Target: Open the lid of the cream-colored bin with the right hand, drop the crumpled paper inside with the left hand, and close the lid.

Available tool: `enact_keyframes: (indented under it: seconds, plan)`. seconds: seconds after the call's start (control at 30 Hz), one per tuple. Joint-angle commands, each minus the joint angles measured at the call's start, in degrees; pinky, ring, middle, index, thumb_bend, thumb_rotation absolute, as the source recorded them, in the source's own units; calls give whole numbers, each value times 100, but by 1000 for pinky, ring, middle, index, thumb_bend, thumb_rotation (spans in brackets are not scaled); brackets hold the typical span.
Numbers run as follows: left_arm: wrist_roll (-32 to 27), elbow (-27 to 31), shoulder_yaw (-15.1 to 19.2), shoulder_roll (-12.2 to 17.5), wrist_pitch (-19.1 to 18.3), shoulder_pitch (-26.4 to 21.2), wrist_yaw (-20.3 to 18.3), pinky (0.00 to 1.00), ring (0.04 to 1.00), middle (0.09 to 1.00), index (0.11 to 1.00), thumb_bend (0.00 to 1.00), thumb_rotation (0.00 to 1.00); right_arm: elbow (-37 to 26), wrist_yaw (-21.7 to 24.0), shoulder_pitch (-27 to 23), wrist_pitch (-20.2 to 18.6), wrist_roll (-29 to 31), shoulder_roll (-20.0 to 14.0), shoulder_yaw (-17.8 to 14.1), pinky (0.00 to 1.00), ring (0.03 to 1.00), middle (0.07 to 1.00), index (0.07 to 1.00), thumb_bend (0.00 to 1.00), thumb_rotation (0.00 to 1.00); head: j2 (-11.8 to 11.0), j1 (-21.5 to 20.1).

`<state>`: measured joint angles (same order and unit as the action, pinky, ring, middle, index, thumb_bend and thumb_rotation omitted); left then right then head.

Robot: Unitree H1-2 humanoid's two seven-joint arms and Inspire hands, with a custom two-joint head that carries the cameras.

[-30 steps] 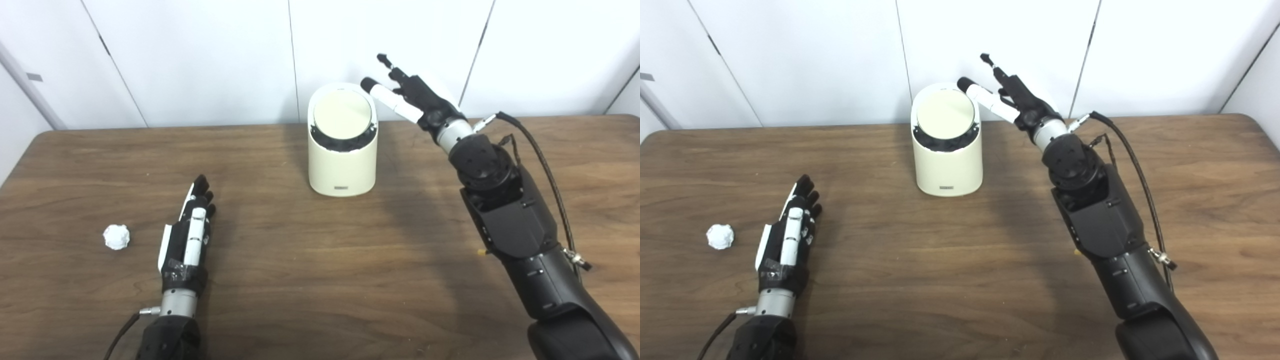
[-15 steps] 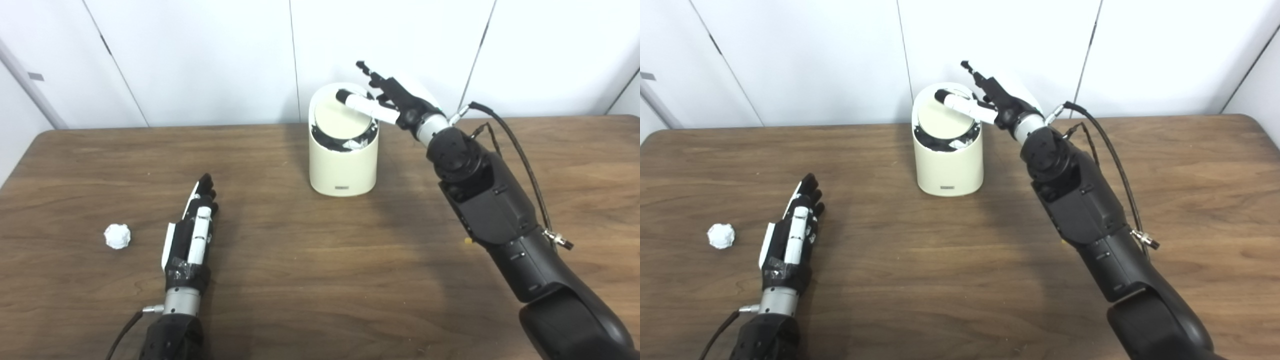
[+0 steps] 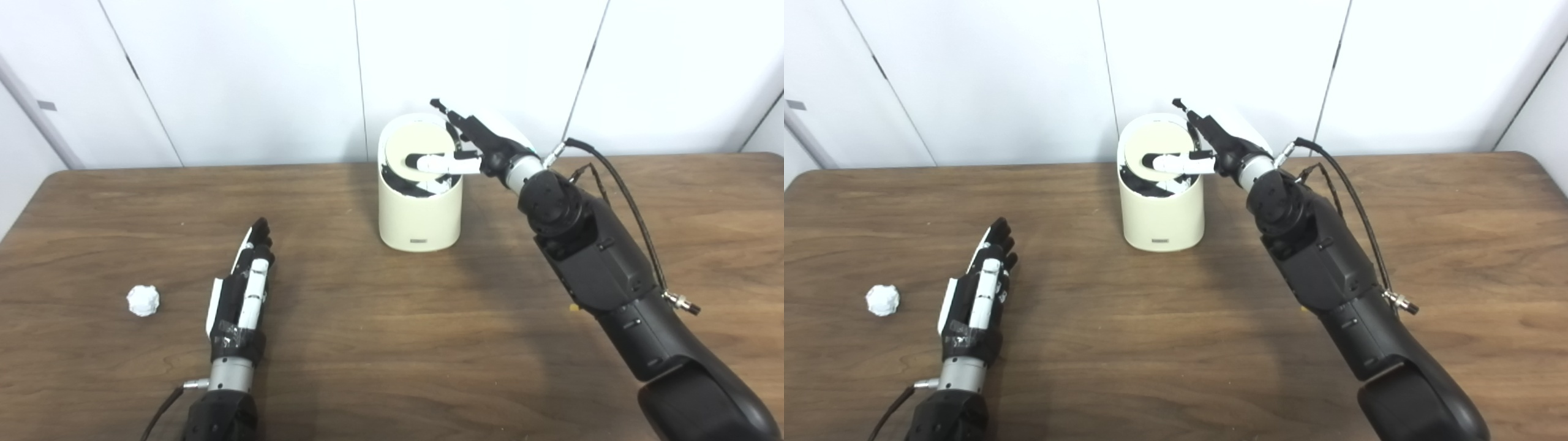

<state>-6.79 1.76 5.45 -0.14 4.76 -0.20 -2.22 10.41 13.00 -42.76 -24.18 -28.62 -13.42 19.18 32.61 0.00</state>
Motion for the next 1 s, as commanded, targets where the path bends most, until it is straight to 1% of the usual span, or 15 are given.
enact_keyframes:
  seconds: [0.0,0.17,0.5,0.7,0.8,0.97]
  plan:
    - [-14,-315,-124,-192,63,196,24,1000,1000,988,977,462,764,-63,-132,-426,295,-99,-65,-52,894,964,975,966,612,628,10,8]
    - [-28,-273,-121,-229,35,213,46,1000,1000,985,971,449,766,-23,-140,-475,346,-139,-54,-98,908,968,977,968,607,652,12,18]
    - [-27,-291,-110,-238,37,204,61,1000,1000,983,969,443,798,-10,-105,-546,361,-209,-64,-103,903,966,975,967,606,659,19,23]
    - [-53,-285,-110,-259,48,213,66,1000,1000,975,957,447,792,56,-94,-577,422,-267,-124,-96,897,961,973,965,622,655,38,28]
    - [-66,-288,-106,-262,49,213,58,1000,1000,975,959,459,778,89,-90,-573,470,-241,-155,-116,905,962,972,964,627,637,42,26]
    - [-77,-247,-112,-254,17,218,41,1000,1000,977,963,446,780,65,-35,-560,450,-229,-205,-100,898,964,972,965,657,595,43,9]
